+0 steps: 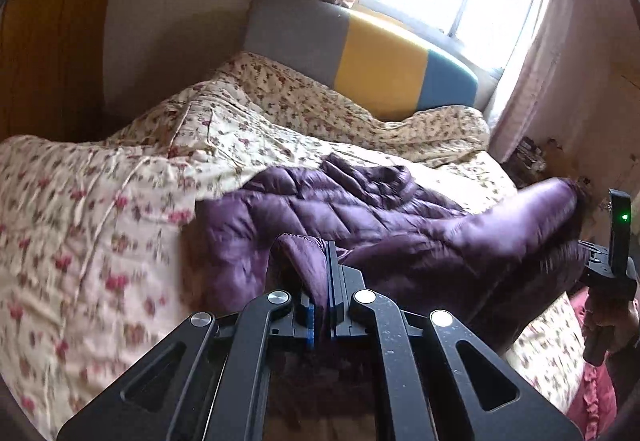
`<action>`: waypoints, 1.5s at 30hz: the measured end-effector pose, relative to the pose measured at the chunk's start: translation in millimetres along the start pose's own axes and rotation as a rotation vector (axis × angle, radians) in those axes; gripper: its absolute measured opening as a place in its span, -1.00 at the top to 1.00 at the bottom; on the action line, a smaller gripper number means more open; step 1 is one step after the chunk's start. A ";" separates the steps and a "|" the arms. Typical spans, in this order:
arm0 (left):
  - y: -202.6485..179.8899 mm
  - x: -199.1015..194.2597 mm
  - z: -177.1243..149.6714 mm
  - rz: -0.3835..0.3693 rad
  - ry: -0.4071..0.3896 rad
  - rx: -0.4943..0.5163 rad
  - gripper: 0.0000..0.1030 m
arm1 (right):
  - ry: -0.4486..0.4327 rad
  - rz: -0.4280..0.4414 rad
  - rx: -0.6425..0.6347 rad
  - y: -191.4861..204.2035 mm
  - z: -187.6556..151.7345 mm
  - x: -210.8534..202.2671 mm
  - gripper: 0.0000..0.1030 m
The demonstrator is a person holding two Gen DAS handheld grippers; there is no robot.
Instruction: Fold large clothes
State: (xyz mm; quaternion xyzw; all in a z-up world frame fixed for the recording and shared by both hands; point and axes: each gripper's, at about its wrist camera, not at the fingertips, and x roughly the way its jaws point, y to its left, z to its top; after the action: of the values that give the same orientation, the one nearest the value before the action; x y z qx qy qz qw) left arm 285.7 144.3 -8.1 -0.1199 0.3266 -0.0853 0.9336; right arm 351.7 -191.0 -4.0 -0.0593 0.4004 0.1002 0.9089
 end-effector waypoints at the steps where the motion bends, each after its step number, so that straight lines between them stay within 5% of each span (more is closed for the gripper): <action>1: 2.7 11.7 7.6 0.015 0.006 0.000 0.92 | 0.006 -0.001 0.007 -1.1 5.4 7.6 0.79; 10: 27.1 97.3 38.0 0.106 0.107 -0.046 0.92 | 0.102 -0.050 0.080 -16.0 33.2 98.5 0.72; 17: 54.0 135.6 40.9 0.104 0.198 -0.176 0.84 | 0.141 -0.002 0.170 -28.3 41.0 123.0 0.01; 20: 64.6 130.5 47.5 0.082 0.189 -0.221 0.55 | 0.138 0.028 0.203 -32.2 50.9 120.7 -0.33; 22: 68.8 124.0 52.4 0.082 0.170 -0.246 0.07 | 0.133 0.052 0.232 -32.9 56.2 116.8 -0.58; 23: 73.2 117.0 55.2 0.080 0.144 -0.268 -0.38 | 0.130 0.064 0.248 -34.3 59.6 113.7 -0.64; 24: 75.2 111.2 57.1 0.096 0.115 -0.279 -0.54 | 0.128 0.075 0.258 -34.6 62.7 111.1 -0.70; 28: 82.2 93.0 55.3 0.080 0.089 -0.289 -0.54 | 0.118 0.111 0.284 -35.4 73.2 96.8 -0.85; 37: 83.5 67.8 -9.3 0.005 0.150 -0.327 -0.54 | 0.065 0.110 0.290 -38.8 73.6 56.2 -0.95; 45: 75.4 65.4 -44.4 -0.062 0.197 -0.338 -0.56 | 0.173 0.016 0.287 -55.8 9.7 65.3 -0.95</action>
State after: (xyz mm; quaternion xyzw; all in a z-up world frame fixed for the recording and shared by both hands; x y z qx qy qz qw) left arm 314.3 193.4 -101.4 -0.2761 0.4222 -0.0692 0.8606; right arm 414.5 -234.7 -44.3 0.0658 0.4877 0.0437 0.8694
